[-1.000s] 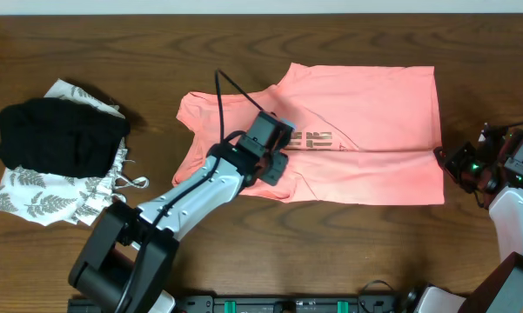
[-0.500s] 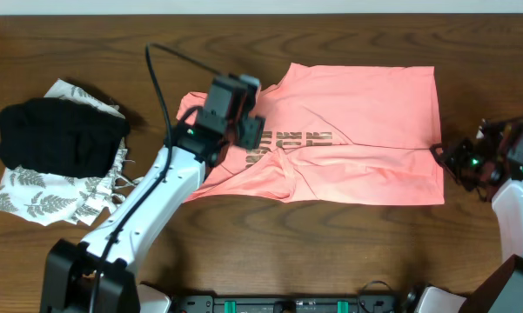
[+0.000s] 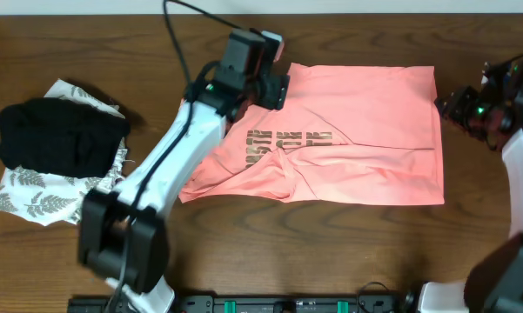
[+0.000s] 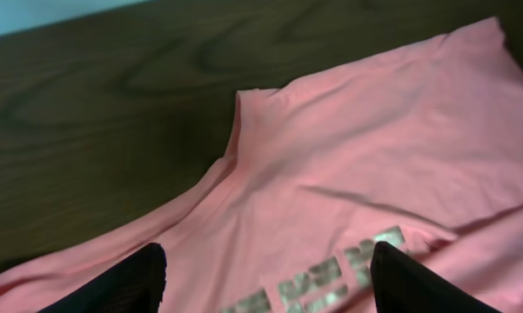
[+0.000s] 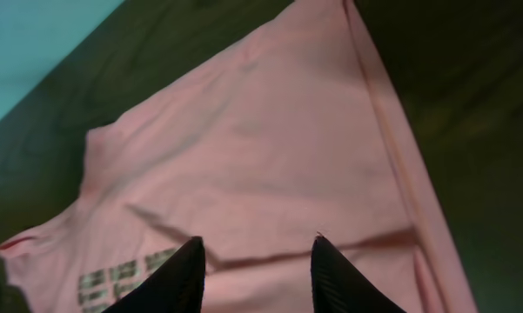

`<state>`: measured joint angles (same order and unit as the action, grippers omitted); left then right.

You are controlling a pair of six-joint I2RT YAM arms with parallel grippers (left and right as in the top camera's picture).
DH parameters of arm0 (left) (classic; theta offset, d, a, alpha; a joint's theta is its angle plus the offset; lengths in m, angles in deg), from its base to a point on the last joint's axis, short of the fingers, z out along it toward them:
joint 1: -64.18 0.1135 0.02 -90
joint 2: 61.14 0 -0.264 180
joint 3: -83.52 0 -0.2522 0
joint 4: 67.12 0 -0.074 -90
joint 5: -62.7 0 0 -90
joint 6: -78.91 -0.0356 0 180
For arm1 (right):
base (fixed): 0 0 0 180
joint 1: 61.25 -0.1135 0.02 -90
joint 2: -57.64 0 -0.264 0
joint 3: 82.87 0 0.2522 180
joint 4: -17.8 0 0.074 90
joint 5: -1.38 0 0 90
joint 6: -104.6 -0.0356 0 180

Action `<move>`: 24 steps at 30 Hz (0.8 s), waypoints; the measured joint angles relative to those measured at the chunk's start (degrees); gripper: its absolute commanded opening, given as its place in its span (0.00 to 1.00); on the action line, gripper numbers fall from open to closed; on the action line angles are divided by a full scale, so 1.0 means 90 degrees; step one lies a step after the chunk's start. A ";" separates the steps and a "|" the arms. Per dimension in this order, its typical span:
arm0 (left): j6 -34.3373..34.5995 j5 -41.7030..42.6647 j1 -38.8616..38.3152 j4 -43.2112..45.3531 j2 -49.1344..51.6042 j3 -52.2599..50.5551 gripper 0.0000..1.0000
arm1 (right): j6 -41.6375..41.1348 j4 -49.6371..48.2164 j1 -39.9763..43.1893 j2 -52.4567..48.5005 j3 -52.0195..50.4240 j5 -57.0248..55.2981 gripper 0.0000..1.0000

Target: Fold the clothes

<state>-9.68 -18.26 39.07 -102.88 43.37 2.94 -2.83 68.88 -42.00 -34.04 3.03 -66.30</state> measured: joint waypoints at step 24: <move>-0.0019 0.0172 0.0075 0.2771 0.2574 0.0675 0.64 | 0.0656 -0.2917 0.0000 -0.2596 0.0284 -0.0508 0.82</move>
<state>-9.86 -16.71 39.75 -77.94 66.54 9.02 3.07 42.63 -42.00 -57.41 5.59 -70.86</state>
